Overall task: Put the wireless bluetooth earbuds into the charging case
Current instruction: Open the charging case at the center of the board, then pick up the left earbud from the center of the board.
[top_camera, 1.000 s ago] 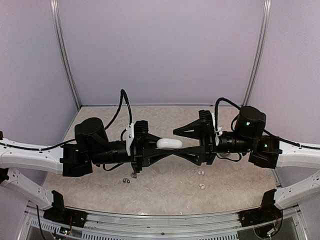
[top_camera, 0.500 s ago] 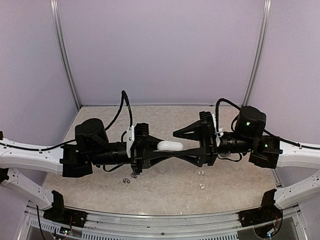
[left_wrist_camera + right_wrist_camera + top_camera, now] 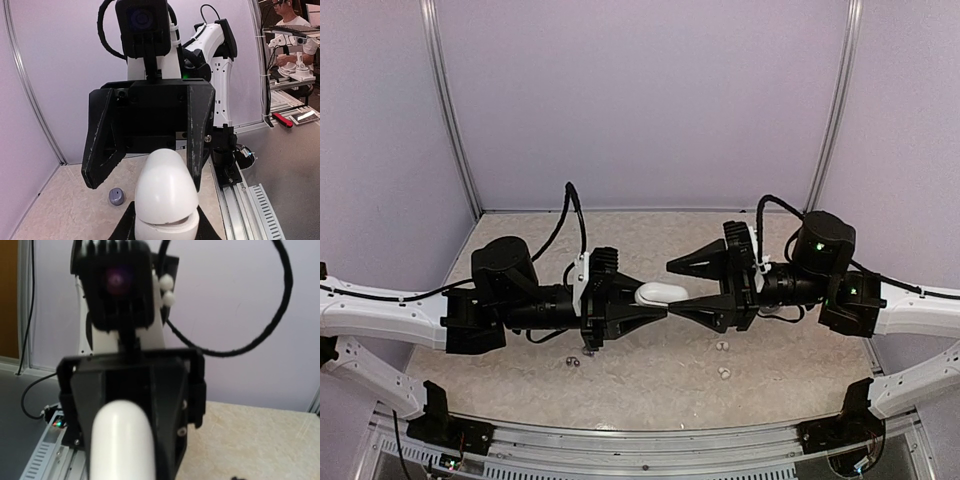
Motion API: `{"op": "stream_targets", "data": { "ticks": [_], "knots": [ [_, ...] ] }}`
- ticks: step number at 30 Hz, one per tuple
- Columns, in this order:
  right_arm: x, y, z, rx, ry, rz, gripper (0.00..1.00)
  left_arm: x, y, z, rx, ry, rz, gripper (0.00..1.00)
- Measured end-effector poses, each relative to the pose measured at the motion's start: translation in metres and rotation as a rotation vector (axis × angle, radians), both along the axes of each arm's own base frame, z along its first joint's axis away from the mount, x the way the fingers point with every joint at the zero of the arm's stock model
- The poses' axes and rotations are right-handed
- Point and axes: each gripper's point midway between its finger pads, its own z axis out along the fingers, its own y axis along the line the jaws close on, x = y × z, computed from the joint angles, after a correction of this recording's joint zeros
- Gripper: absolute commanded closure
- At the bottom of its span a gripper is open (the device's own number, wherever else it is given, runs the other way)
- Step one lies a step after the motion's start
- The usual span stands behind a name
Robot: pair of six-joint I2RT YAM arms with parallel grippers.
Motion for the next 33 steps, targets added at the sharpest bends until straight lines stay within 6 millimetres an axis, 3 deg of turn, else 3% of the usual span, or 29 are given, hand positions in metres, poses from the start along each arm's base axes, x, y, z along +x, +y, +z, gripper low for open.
{"op": "stream_targets", "data": {
  "ticks": [16,33],
  "knots": [
    [0.008,-0.007,0.02,0.064,-0.032,-0.066,0.43,-0.003,-0.003,-0.013,0.041,0.016,-0.027,1.0],
    [0.024,-0.009,0.015,0.043,-0.032,-0.164,0.43,0.007,0.001,-0.018,0.041,0.091,-0.015,1.0]
  ]
}}
